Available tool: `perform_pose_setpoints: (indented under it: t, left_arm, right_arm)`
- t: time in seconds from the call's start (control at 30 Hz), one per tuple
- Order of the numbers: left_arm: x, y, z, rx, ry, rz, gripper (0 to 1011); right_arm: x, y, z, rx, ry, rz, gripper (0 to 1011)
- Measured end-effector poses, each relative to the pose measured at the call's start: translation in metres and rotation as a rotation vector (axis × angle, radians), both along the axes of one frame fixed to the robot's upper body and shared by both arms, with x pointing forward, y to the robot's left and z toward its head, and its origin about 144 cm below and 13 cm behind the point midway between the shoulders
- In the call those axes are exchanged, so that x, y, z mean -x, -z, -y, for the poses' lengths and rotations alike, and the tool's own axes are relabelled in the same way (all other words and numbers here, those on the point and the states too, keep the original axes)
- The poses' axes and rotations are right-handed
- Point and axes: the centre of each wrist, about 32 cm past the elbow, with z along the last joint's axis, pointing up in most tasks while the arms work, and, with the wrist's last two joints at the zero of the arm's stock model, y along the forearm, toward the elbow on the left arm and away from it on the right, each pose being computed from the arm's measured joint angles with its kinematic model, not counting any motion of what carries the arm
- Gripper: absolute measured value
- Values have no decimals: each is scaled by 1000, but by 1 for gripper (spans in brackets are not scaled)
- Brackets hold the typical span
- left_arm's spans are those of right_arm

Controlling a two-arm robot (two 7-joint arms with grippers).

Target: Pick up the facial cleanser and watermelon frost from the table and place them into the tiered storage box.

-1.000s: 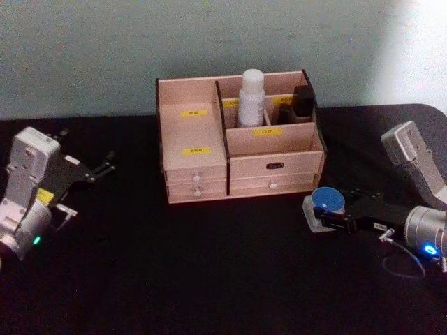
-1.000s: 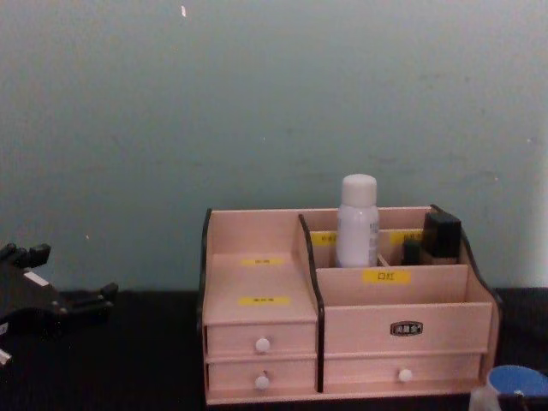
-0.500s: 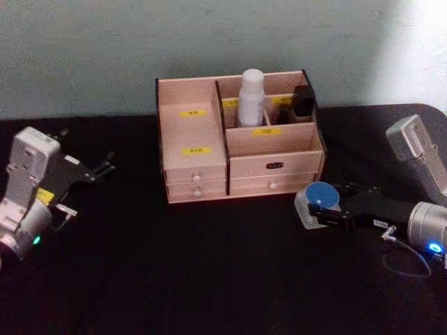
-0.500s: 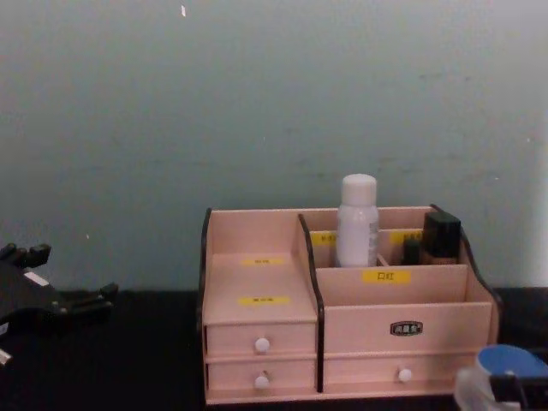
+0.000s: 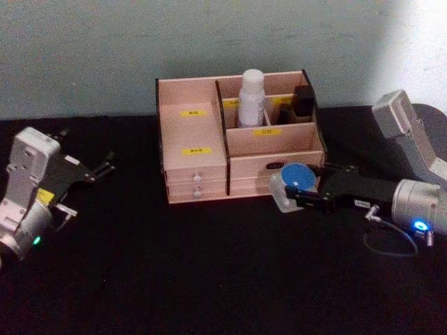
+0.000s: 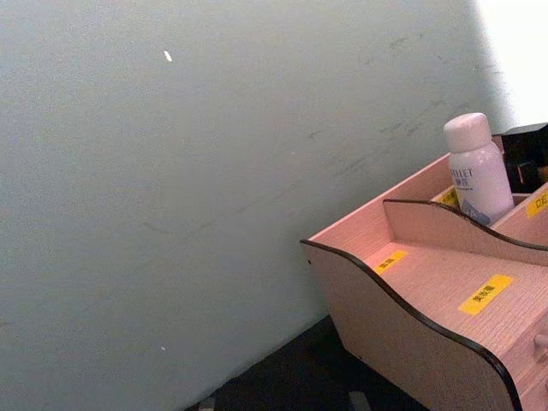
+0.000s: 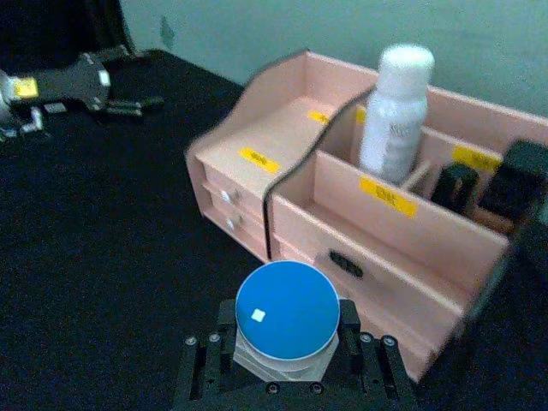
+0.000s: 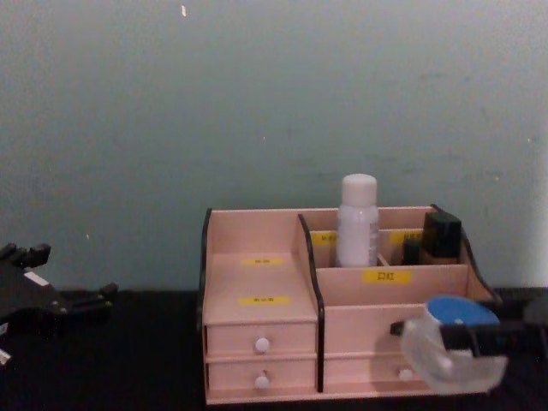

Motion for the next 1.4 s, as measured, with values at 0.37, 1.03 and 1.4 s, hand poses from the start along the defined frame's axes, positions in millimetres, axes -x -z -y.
perform_pose_setpoints:
  t: [0.37,1.03,1.4]
  left_arm:
    - [0,0,0,0,0,0,1001]
    - [0,0,0,0,0,0,1001]
    - [0,0,0,0,0,0,1001]
  right_arm:
    - [-21,-18,-21,-46,-61,61,712]
    - [-69,-32,-63,-72,-114,77,712]
    - [-89,-34,-84,-61,-129,63,712]
